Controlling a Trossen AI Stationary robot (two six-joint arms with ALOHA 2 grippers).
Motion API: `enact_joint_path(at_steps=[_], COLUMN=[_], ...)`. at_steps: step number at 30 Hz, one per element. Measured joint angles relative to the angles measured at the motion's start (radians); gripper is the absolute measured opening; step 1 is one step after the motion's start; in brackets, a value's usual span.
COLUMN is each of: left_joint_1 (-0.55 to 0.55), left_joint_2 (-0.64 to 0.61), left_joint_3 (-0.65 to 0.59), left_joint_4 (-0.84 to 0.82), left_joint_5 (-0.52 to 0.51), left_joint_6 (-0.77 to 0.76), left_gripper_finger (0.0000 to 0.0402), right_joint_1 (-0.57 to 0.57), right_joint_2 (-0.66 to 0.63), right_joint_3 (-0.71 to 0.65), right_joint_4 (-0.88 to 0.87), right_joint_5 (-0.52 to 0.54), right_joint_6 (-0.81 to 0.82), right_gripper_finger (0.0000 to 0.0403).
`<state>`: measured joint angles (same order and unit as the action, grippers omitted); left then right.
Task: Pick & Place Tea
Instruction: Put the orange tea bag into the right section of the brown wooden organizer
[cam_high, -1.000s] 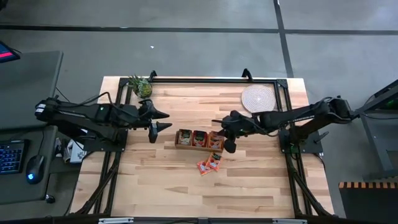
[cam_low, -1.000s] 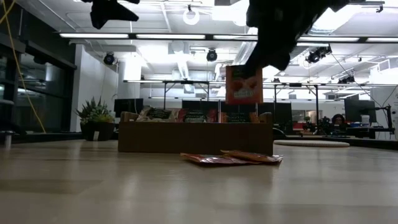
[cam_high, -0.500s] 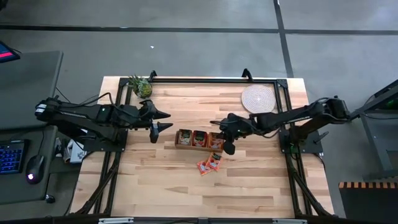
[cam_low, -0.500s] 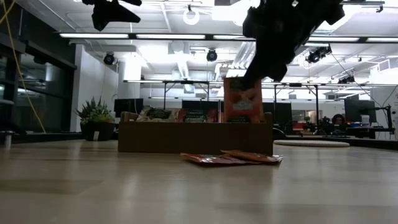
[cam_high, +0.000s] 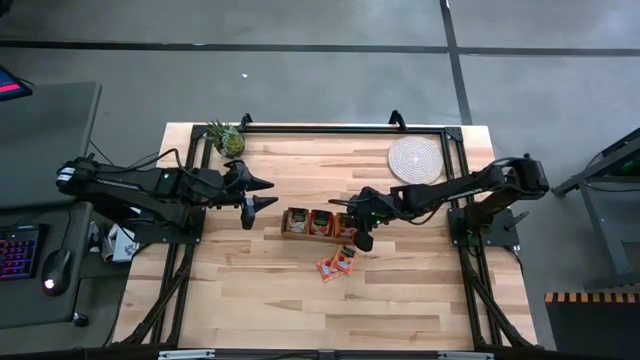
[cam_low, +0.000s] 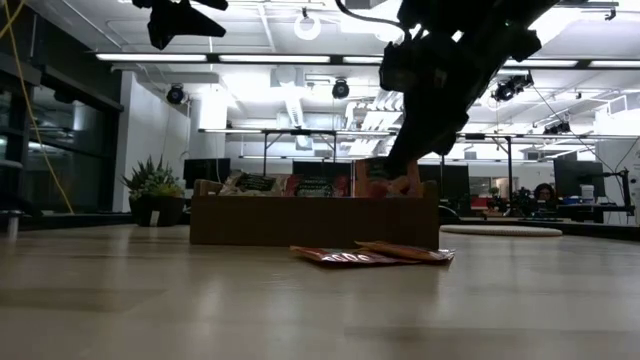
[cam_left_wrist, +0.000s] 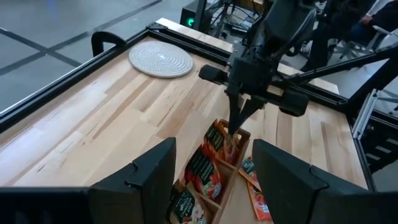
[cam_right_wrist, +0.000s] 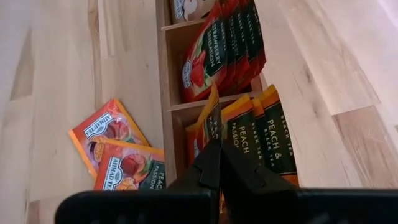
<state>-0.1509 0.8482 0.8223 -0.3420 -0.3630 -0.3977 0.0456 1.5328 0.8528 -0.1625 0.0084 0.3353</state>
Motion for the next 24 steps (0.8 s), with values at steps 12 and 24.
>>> enact_joint_path(at_steps=[12, 24], left_joint_1=[0.000, 0.000], left_joint_2=[0.000, 0.000], left_joint_3=[0.000, 0.000], left_joint_4=[-0.005, -0.005], left_joint_5=[0.003, 0.008], left_joint_6=[0.000, -0.001], left_gripper_finger=[0.0209, 0.0209], right_joint_1=[0.000, 0.000], right_joint_2=[-0.003, -0.003], right_joint_3=[0.000, 0.000], right_joint_4=[0.002, 0.012], right_joint_5=[-0.013, 0.000], right_joint_6=[-0.007, -0.026], right_gripper_finger=[0.0001, 0.0094])
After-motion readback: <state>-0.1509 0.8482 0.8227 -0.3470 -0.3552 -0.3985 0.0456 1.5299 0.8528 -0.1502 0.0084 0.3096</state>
